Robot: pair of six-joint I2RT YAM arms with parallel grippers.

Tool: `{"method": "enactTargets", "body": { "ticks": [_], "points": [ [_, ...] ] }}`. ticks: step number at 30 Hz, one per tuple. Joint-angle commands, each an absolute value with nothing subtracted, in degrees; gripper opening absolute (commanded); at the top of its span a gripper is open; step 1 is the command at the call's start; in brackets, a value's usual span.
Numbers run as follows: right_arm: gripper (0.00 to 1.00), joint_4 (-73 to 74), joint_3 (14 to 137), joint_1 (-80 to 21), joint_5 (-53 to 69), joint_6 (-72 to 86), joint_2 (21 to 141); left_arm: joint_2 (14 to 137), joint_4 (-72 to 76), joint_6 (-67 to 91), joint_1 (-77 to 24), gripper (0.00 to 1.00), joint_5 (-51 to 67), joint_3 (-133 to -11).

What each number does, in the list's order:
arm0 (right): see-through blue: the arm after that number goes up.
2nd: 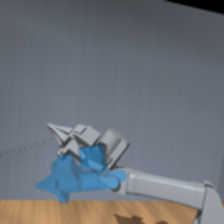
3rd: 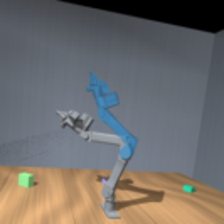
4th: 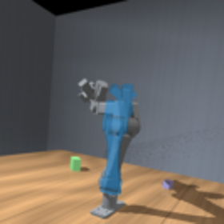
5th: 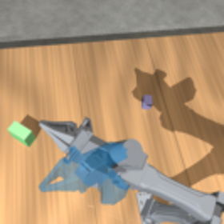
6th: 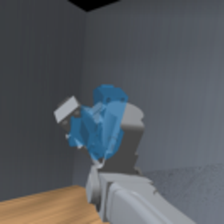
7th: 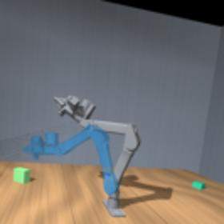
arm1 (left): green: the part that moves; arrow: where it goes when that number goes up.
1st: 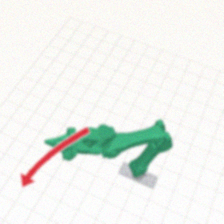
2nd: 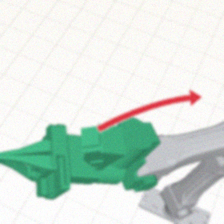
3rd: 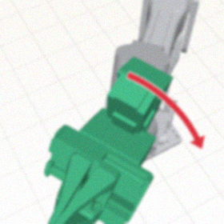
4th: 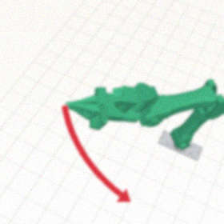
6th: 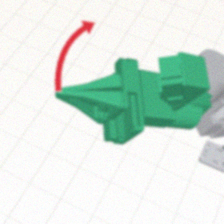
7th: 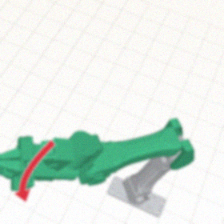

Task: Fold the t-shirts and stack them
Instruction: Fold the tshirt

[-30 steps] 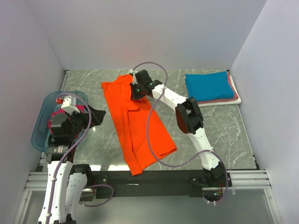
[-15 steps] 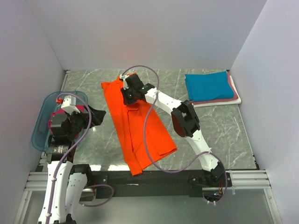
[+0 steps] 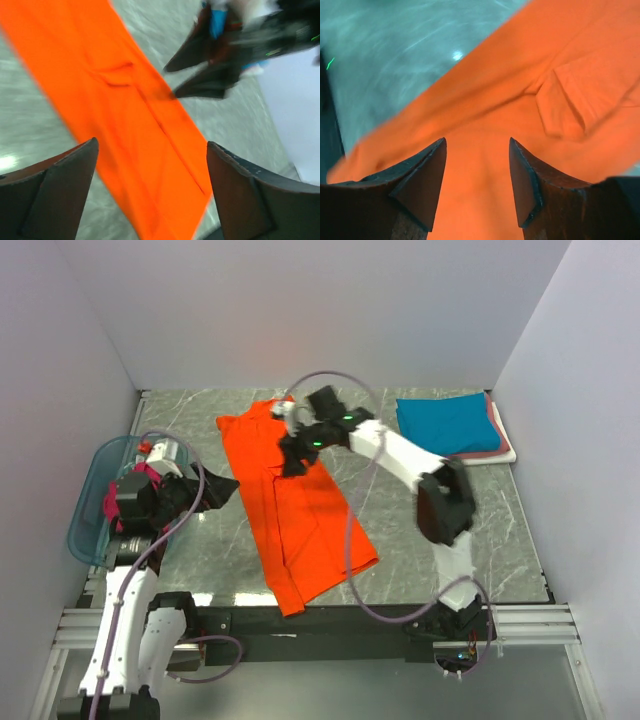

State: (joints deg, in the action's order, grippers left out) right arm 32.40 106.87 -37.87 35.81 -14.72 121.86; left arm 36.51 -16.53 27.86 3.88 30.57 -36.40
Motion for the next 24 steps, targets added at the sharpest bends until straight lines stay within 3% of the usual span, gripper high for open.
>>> {"method": "enactTargets", "body": {
  "ticks": [1, 3, 7, 11, 13, 17, 20, 24],
  "points": [
    [0.6, 38.9, 95.0, -32.9, 54.4, -39.7, 105.5, 40.2, -7.7, 26.9, 2.7, 0.93, 46.6, -35.5],
    [0.62, 43.8, 87.7, -30.4, 57.6, -59.9, 95.3, 40.1, -9.0, 24.4, -5.4, 0.93, 43.3, -36.9],
    [0.84, 47.7, 66.1, -27.5, 55.6, -80.0, 79.3, 40.3, -13.4, 18.8, -26.2, 0.94, 28.5, -42.0],
    [0.84, 53.2, 56.6, -25.2, 50.3, -88.1, 68.6, 44.2, -18.8, 22.4, -45.1, 0.88, 14.1, -43.8],
    [0.83, 58.0, 52.9, -21.1, 51.9, -93.7, 65.4, 45.9, -23.9, 27.8, -57.4, 0.82, 3.7, -44.5],
    [0.82, 61.0, 47.5, -15.7, 52.8, -99.4, 62.2, 52.9, -27.8, 37.9, -84.3, 0.82, -17.5, -42.5],
    [0.81, 61.4, 44.0, -15.0, 53.0, -100.7, 60.8, 62.8, -32.2, 44.9, -93.7, 0.78, -23.2, -44.1],
    [0.8, 59.2, 39.4, -15.1, 52.4, -100.8, 59.1, 72.1, -37.1, 51.0, -97.6, 0.69, -28.3, -46.7]
  ]
}}
